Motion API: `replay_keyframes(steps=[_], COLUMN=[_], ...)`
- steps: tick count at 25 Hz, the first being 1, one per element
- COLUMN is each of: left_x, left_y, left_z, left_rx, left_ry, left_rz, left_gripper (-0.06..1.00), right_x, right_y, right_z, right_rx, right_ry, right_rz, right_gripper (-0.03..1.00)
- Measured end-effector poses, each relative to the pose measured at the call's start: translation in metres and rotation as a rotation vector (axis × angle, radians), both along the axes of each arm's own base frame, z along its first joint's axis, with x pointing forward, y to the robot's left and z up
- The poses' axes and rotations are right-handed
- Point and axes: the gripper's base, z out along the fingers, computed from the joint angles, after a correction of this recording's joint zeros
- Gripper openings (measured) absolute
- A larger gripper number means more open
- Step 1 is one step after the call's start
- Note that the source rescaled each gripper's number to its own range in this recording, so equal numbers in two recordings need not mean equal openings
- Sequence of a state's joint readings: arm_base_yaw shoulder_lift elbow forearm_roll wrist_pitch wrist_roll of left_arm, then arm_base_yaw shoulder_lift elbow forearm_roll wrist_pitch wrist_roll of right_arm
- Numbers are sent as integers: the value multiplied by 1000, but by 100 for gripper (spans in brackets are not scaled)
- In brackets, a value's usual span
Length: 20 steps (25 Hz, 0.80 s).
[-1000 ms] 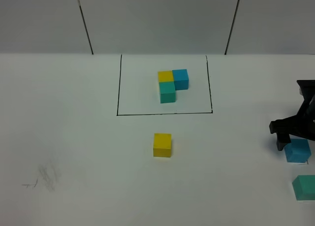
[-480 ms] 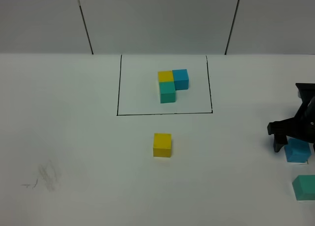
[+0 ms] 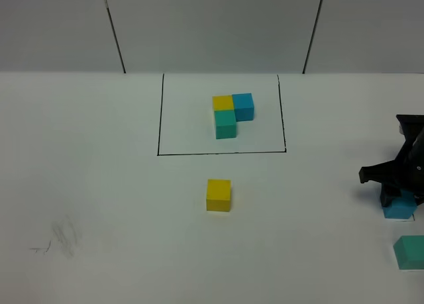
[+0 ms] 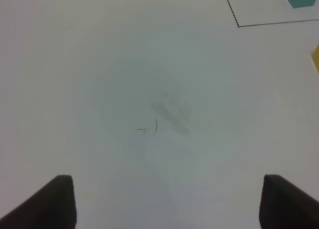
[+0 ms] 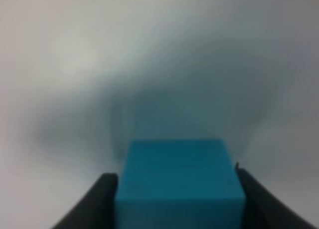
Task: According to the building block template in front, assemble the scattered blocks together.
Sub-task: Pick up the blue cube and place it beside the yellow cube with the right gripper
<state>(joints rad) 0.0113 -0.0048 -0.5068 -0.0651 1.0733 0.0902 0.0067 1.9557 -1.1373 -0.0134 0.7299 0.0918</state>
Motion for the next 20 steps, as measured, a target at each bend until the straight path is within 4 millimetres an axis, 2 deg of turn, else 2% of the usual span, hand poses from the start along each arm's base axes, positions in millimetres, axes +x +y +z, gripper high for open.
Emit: replay_keyframes(steps=[8,10,14,16,20], left_x=[0,0,0,0,0], left_y=[0,0,0,0,0], left_z=[0,0,0,0,0], left_rx=[0,0,0,0,0], left_ry=[0,0,0,0,0], left_rz=[0,0,0,0,0], left_gripper=[67,67,67,67,67], right_x=[-1,-2,-6,-9,-15], right_y=[1,5,32,54,95], right_z=[2,12,50,67,85], right_rx=[-10,-18,-43,-64,-142], right_ry=[11,-16,-101,-117,-86], right_rz=[93,156,381,548,907], right_gripper=[0,0,0,0,0])
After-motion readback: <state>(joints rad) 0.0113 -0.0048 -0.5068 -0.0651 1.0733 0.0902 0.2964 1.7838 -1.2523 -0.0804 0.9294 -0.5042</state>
